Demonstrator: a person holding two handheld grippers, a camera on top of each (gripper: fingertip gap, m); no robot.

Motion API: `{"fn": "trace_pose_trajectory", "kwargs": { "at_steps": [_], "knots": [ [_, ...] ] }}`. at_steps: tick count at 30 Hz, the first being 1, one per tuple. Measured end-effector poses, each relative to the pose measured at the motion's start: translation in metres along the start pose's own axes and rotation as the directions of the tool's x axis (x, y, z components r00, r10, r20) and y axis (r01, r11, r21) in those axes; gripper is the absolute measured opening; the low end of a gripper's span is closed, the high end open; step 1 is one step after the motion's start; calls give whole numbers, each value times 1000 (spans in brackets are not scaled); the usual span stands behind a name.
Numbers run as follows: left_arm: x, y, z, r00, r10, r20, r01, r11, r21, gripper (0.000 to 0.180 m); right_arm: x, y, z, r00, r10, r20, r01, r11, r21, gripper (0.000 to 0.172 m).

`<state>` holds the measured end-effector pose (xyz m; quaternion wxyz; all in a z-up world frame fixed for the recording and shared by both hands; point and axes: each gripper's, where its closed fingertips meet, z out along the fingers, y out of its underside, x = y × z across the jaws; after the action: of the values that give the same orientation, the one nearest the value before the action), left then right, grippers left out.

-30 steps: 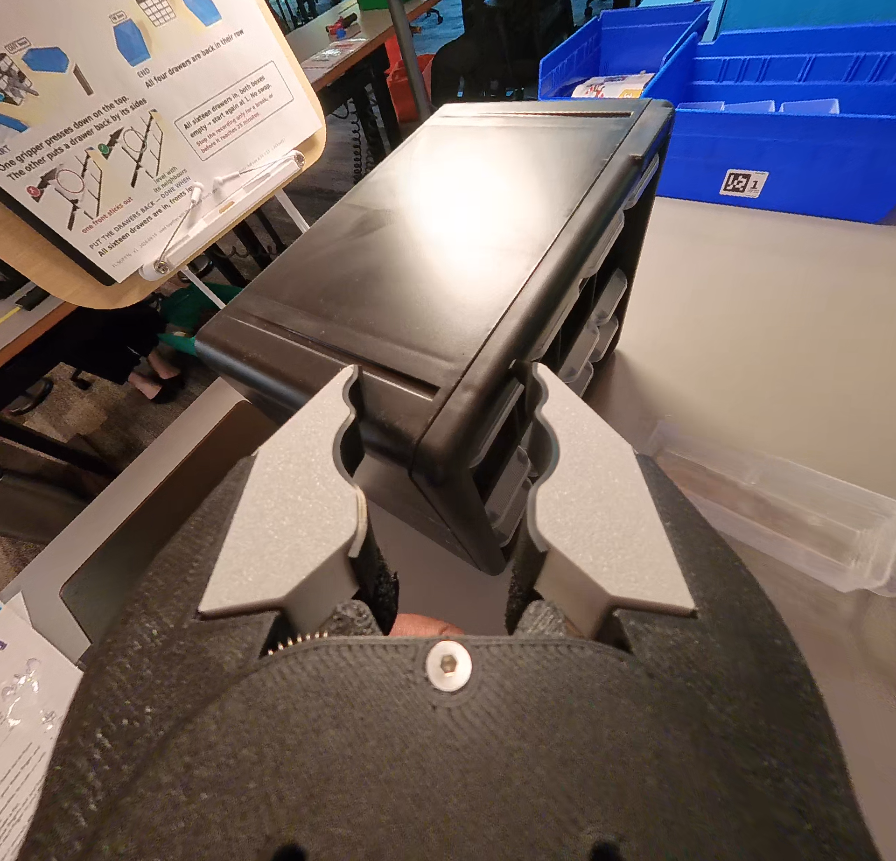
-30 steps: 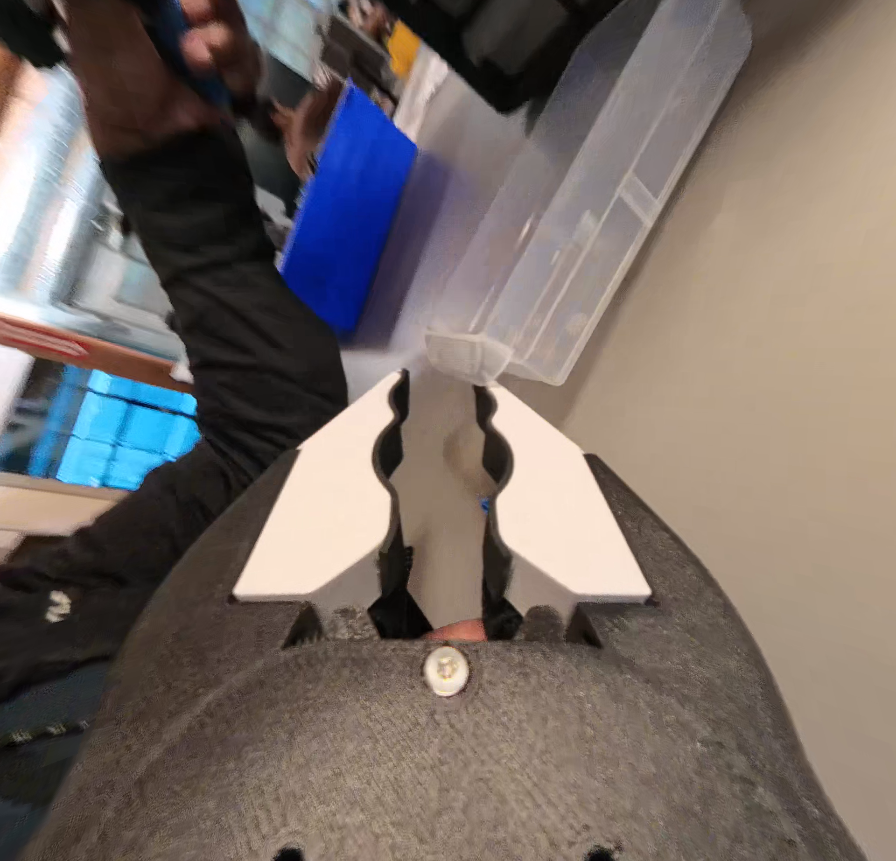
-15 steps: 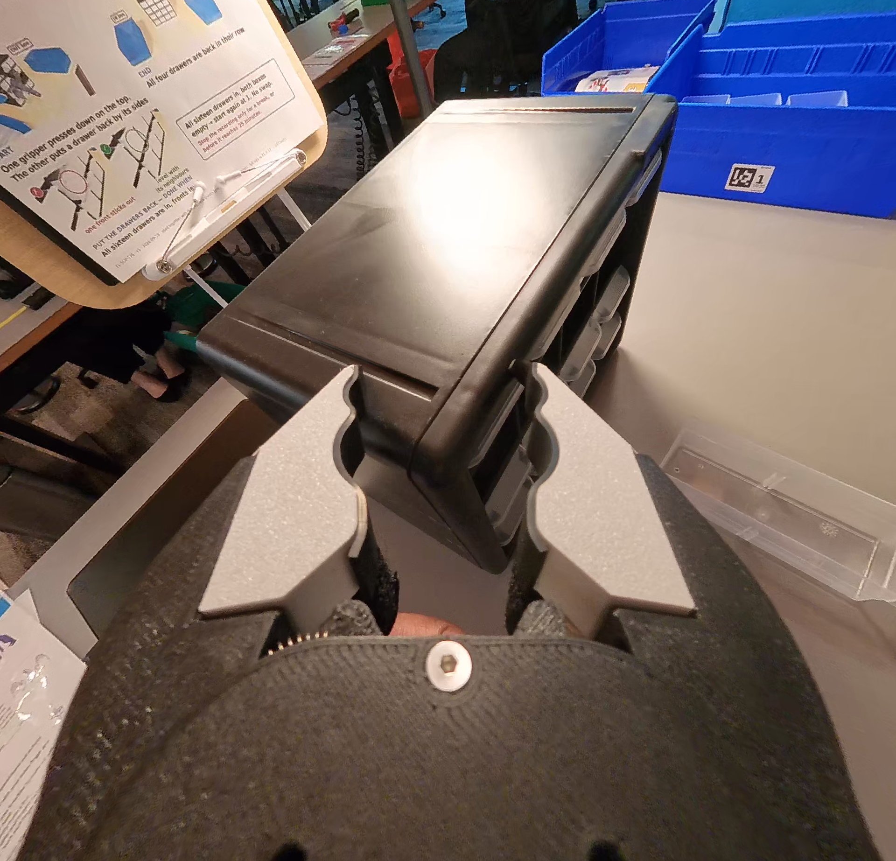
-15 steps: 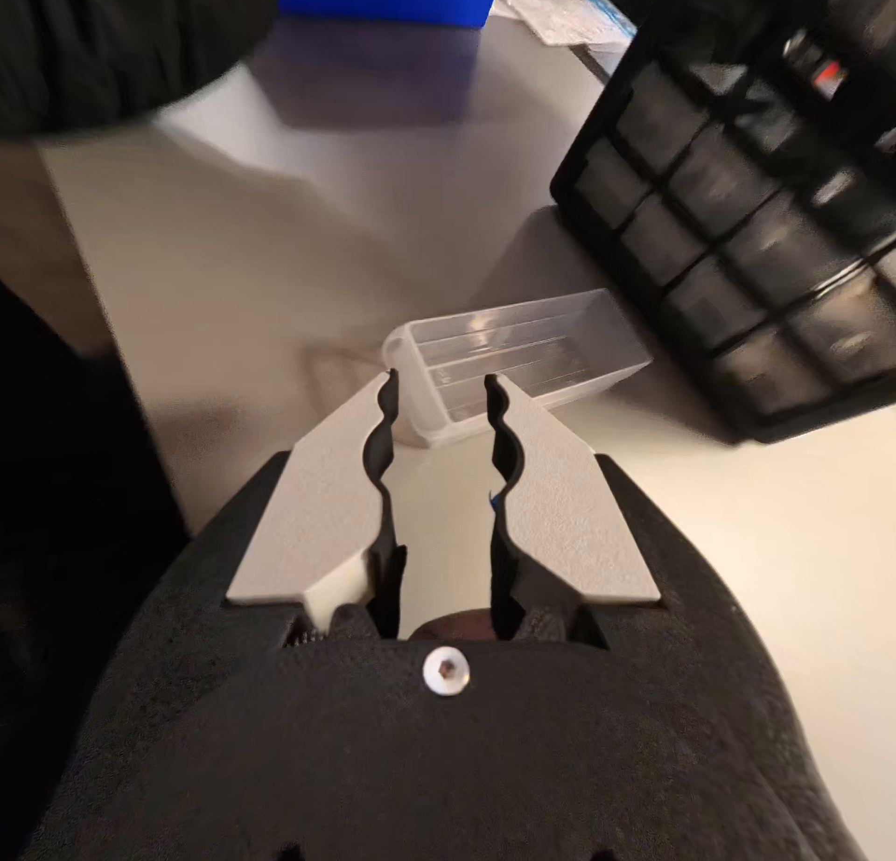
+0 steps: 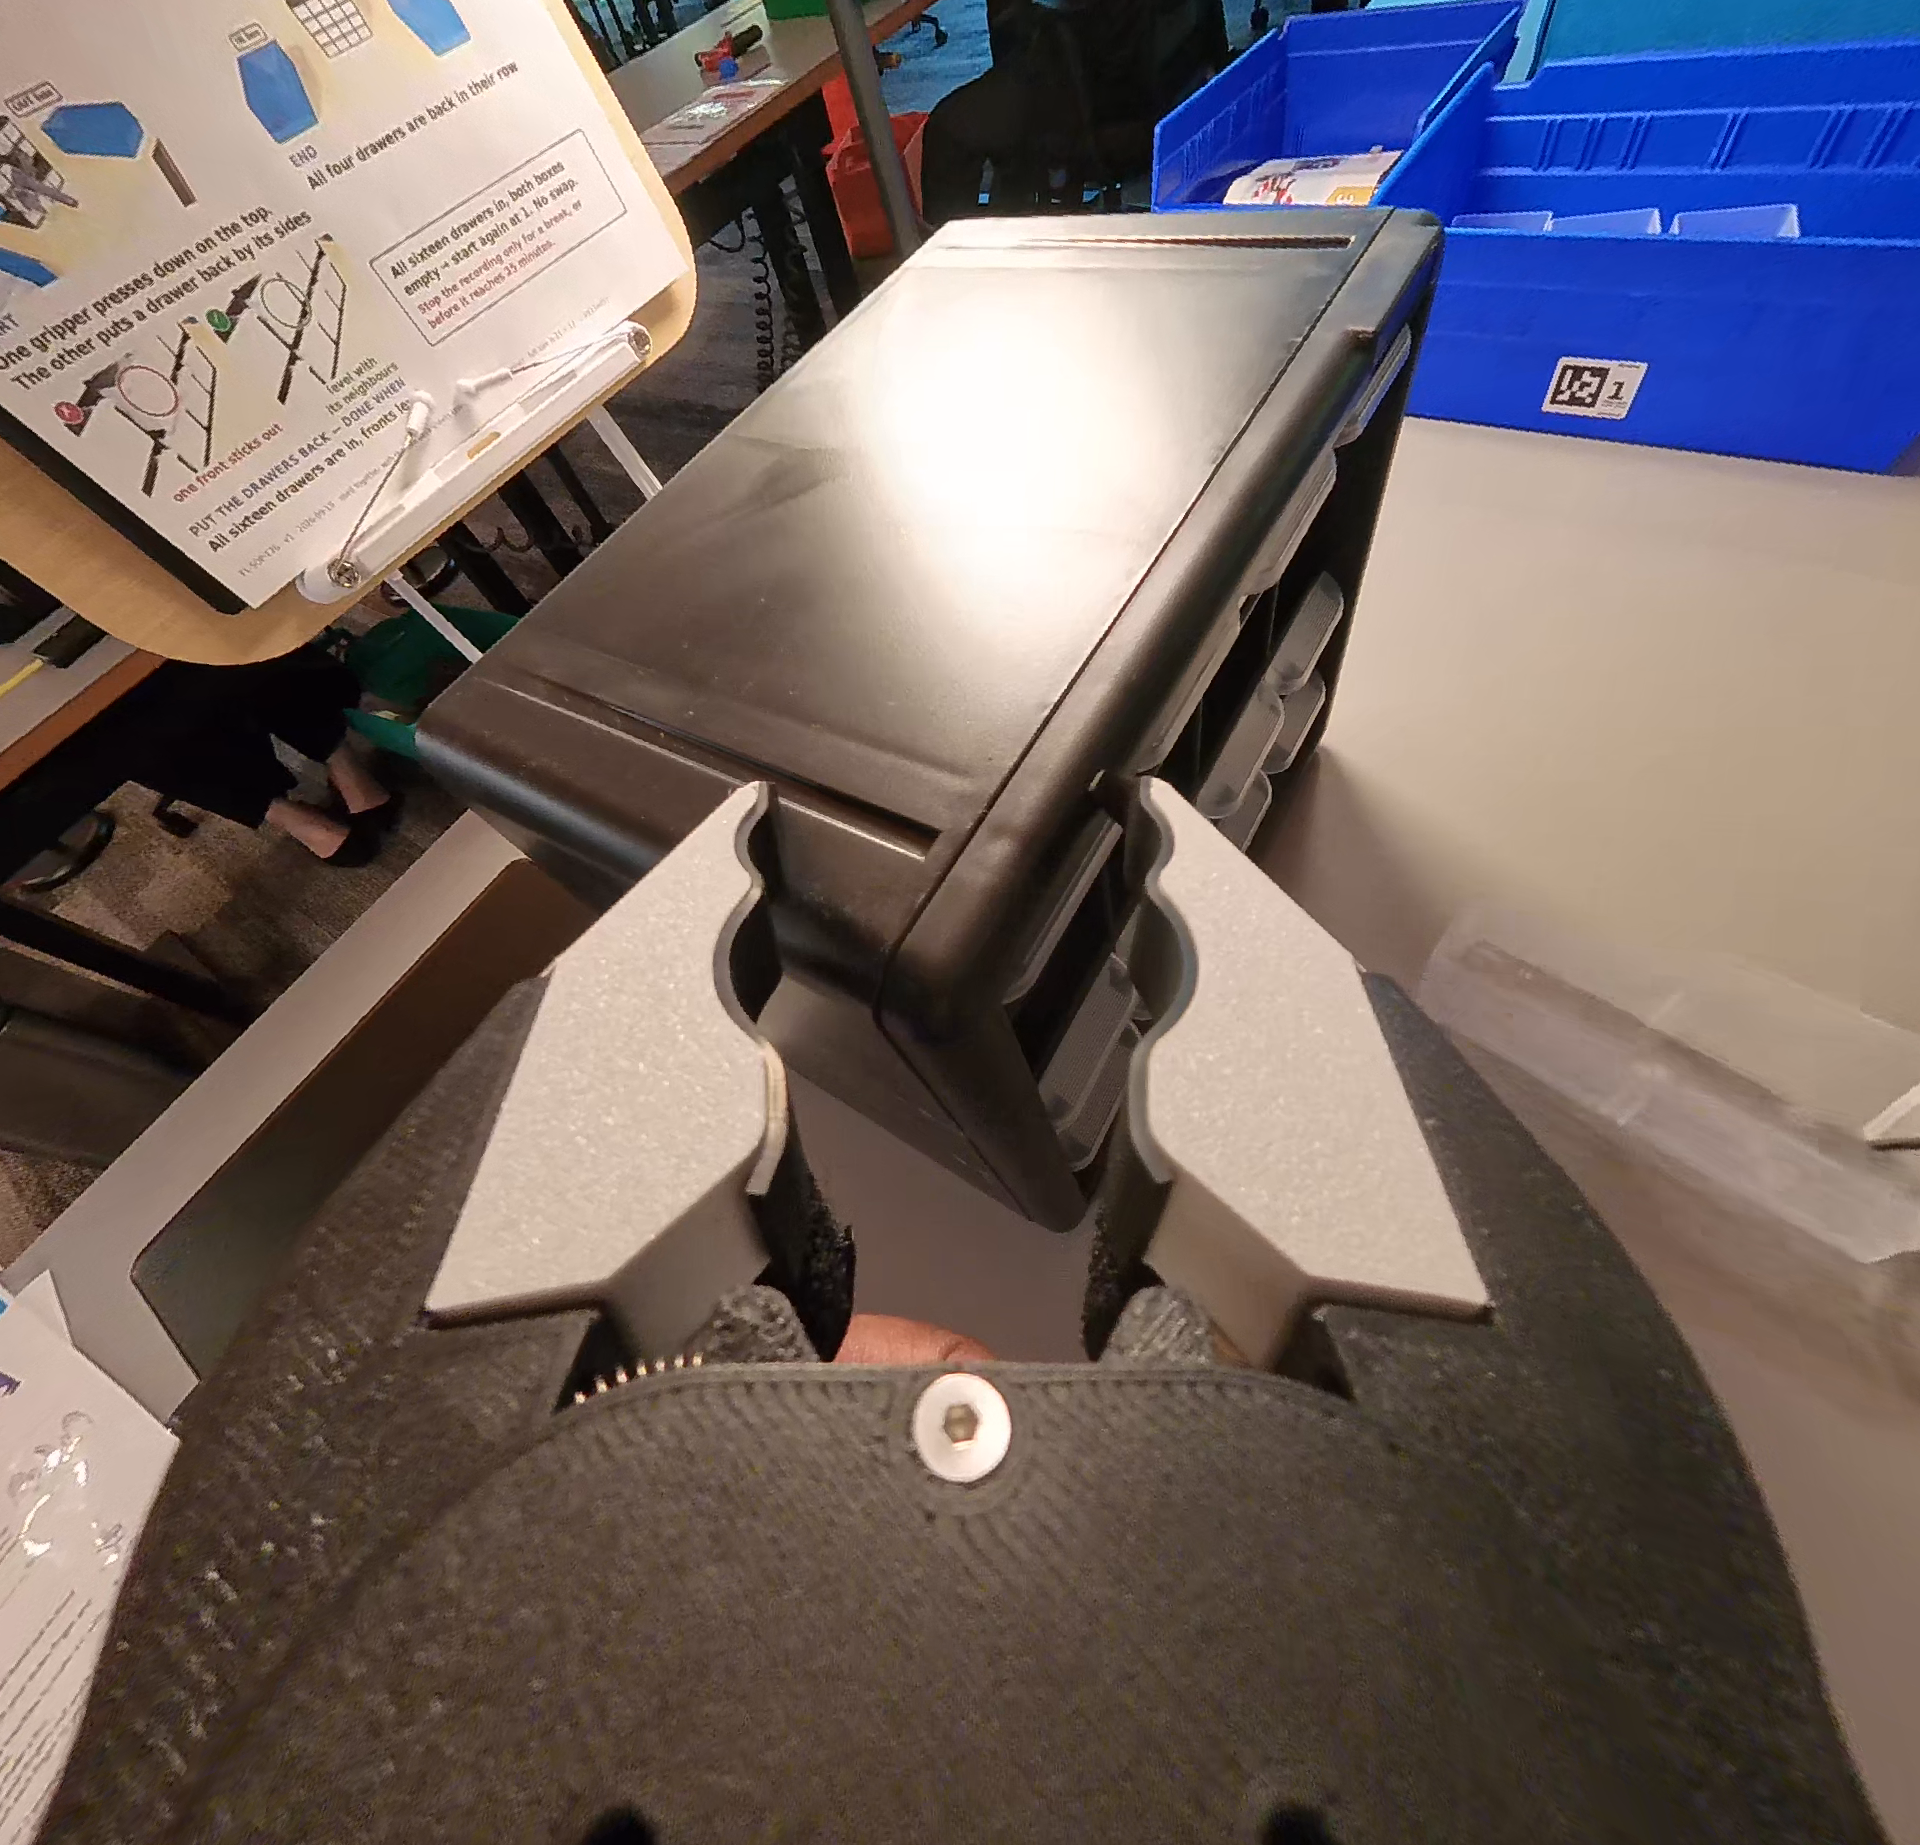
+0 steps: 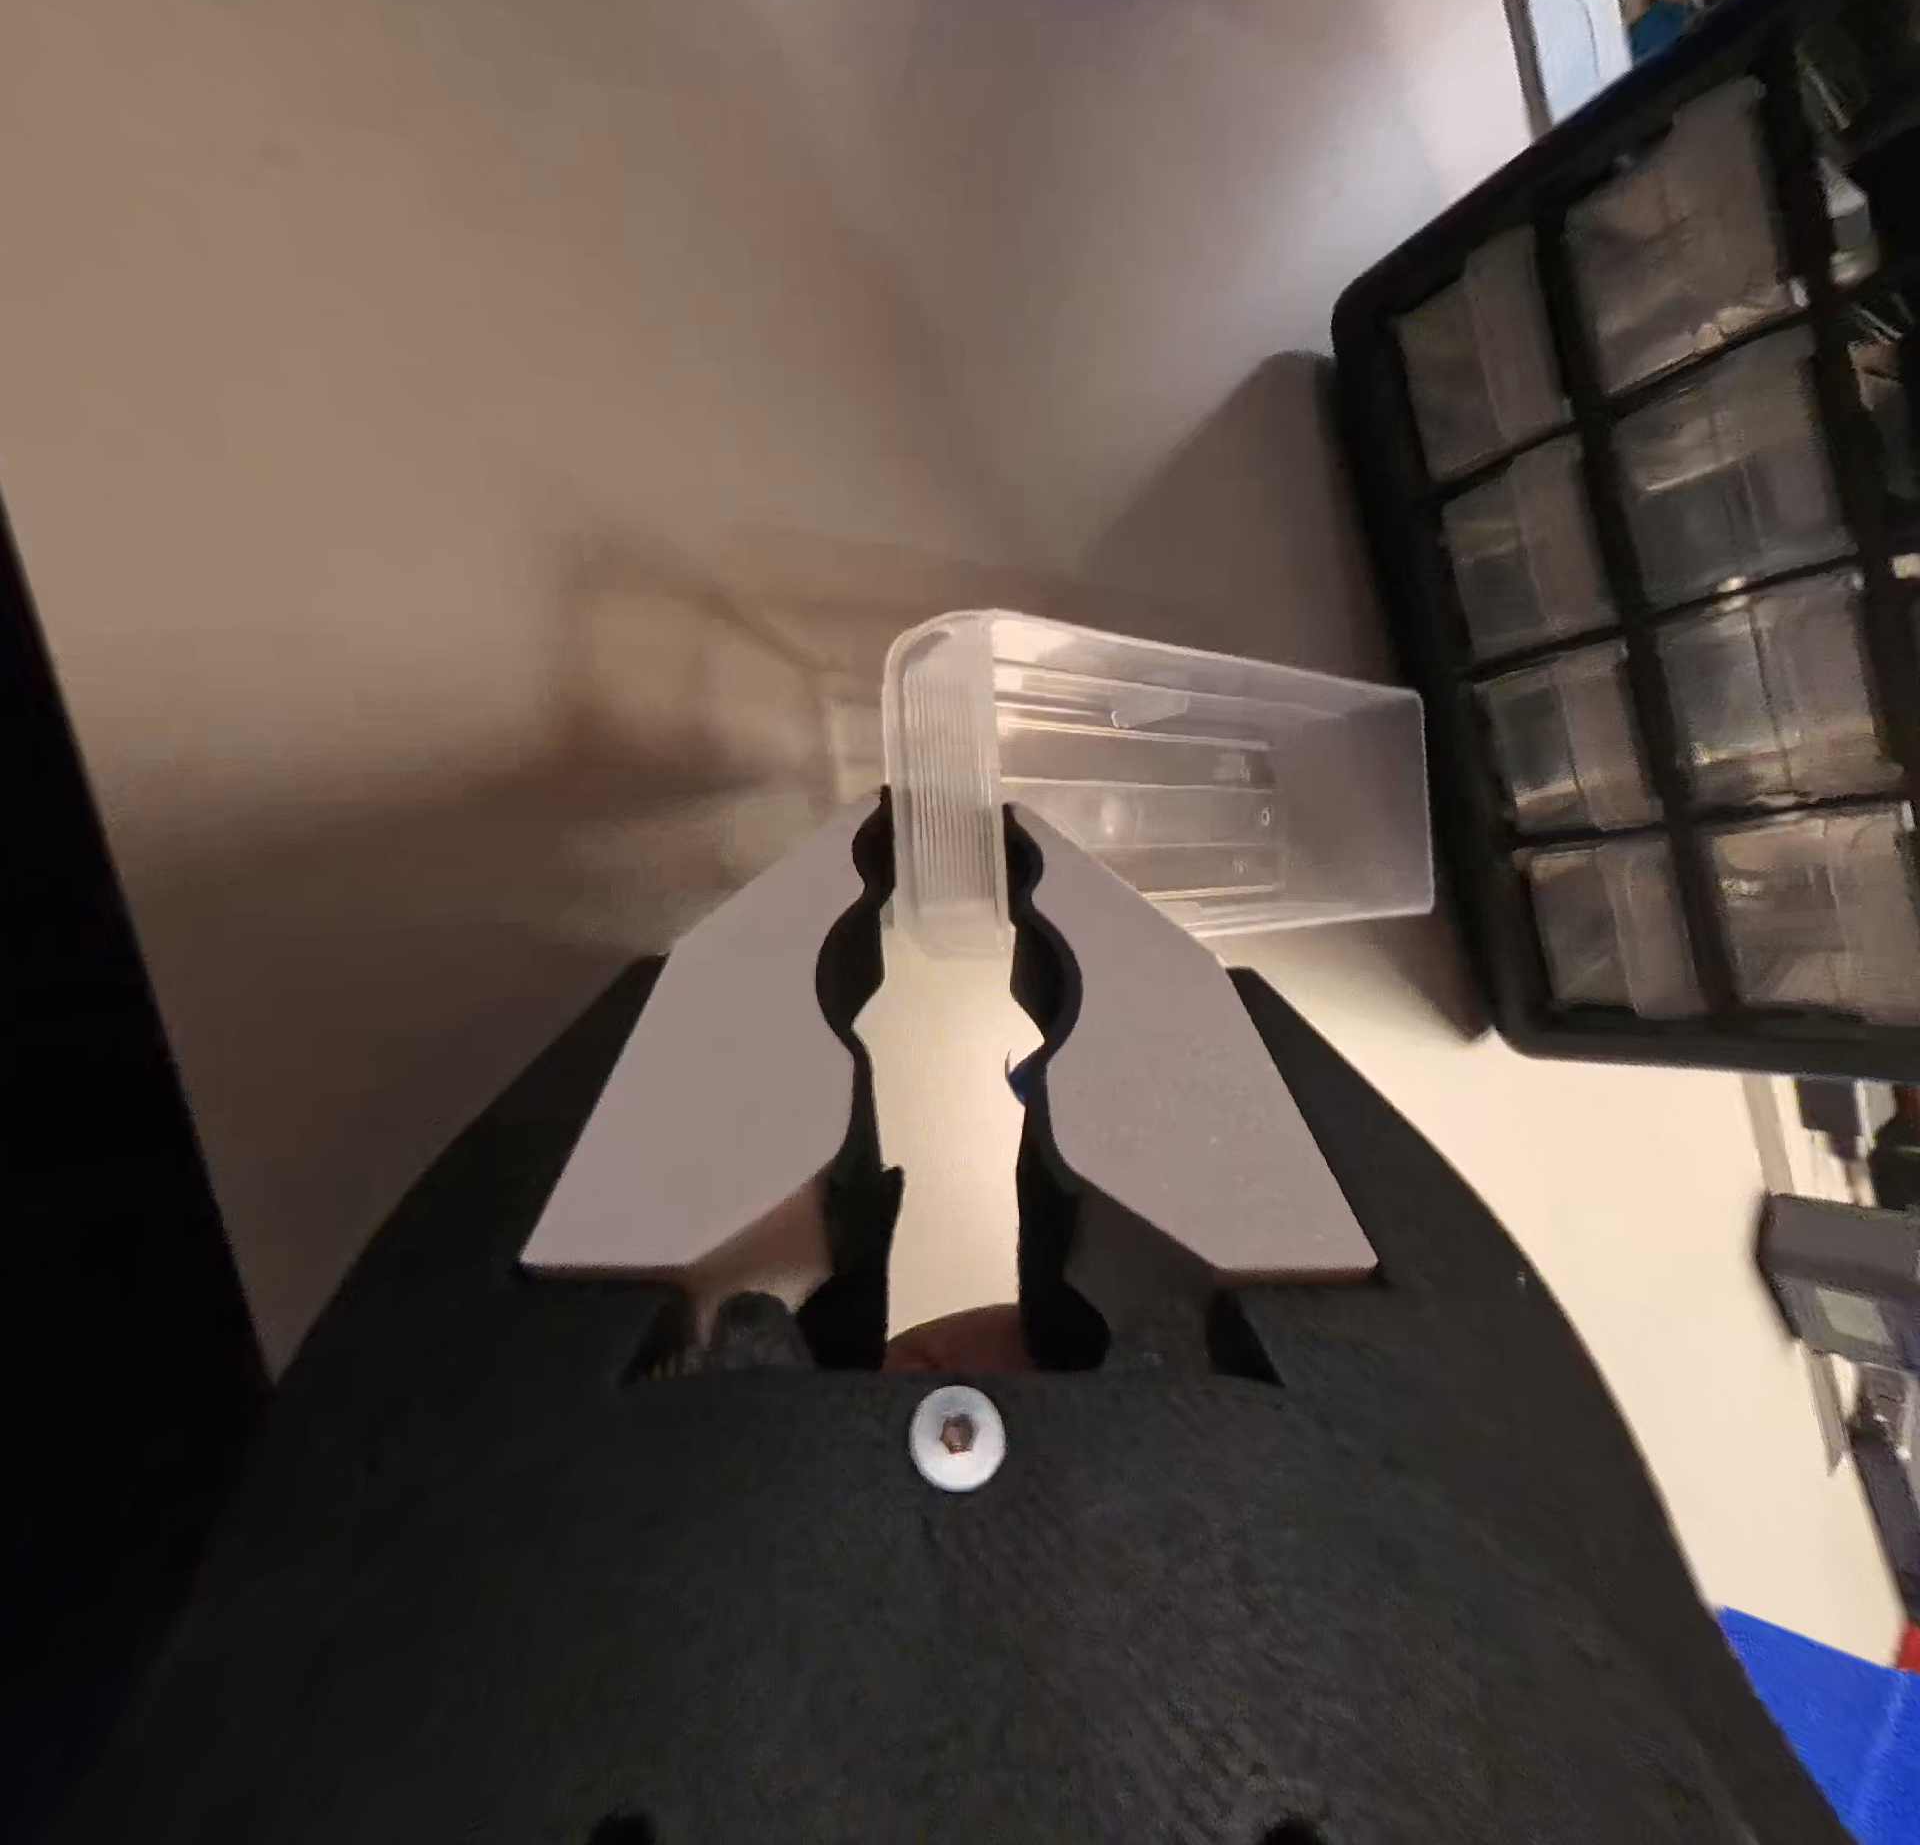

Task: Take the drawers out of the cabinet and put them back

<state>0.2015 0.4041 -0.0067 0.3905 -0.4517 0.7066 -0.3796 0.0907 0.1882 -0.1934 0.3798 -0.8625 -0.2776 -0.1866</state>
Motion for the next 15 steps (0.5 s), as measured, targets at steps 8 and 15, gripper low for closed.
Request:
{"fn": "trace_pose_trajectory", "kwargs": {
  "at_steps": [8,15],
  "knots": [
    [0,0,0,1000,0,2,0,1000,-1,67,92,13,-107,914,351,-203,-301,923,240,19],
    [0,0,1,1000,3,8,-3,1000,-4,66,190,149,-243,561,663,-495,-616,734,285,20]
  ]
}}
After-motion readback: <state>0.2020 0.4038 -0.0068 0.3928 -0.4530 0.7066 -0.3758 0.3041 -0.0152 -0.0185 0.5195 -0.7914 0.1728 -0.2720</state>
